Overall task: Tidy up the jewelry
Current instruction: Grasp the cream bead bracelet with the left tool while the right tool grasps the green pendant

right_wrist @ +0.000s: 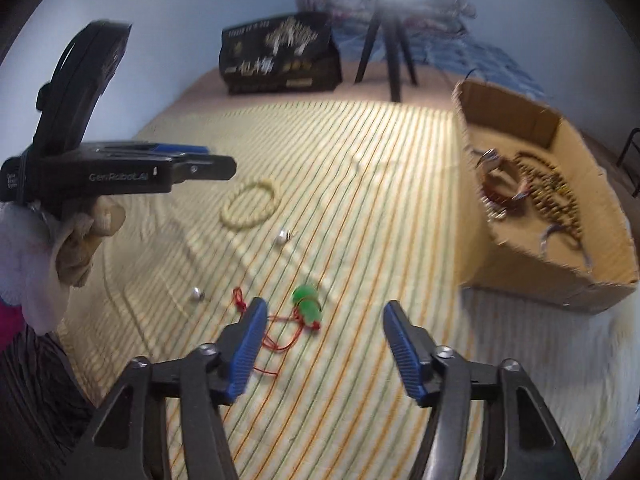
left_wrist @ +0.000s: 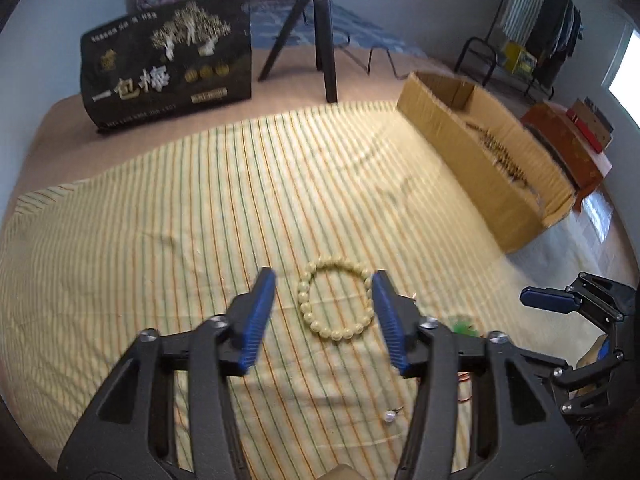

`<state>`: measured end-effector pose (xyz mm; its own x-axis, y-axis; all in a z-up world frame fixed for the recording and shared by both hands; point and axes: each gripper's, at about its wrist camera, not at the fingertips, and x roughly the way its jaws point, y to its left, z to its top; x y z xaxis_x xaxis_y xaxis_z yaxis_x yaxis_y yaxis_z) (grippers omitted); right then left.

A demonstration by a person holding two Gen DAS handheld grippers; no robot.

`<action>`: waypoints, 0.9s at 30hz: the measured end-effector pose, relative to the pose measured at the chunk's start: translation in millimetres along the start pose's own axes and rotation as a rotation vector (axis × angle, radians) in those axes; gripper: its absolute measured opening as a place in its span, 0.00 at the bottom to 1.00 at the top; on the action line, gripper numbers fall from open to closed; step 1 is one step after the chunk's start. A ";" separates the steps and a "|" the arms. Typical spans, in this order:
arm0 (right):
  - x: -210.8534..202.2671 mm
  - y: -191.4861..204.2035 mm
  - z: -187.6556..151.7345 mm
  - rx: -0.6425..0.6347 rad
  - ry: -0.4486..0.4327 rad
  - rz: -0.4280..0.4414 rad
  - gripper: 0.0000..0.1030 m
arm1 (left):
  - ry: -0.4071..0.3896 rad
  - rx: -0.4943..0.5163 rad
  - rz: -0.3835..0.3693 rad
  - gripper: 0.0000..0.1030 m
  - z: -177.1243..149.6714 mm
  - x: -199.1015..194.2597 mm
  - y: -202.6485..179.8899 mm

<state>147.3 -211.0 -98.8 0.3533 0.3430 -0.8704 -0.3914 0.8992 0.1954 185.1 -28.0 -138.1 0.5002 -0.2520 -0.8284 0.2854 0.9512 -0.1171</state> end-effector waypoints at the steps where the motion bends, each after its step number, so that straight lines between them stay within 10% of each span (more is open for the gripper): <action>1: 3.1 1.1 -0.6 -0.008 0.006 0.001 0.56 | 0.009 0.002 0.003 0.45 -0.5 3.9 1.2; 21: 31.5 8.6 1.1 -0.065 0.066 -0.007 0.41 | 0.071 -0.001 0.038 0.21 -8.7 41.2 4.4; 27: 35.8 13.5 2.4 -0.103 0.069 -0.023 0.18 | 0.065 0.016 0.054 0.07 -7.0 43.1 0.7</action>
<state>156.7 -185.9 -126.2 0.3058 0.2999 -0.9036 -0.4702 0.8728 0.1305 201.1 -36.9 -177.7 0.4612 -0.1875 -0.8673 0.2722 0.9602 -0.0628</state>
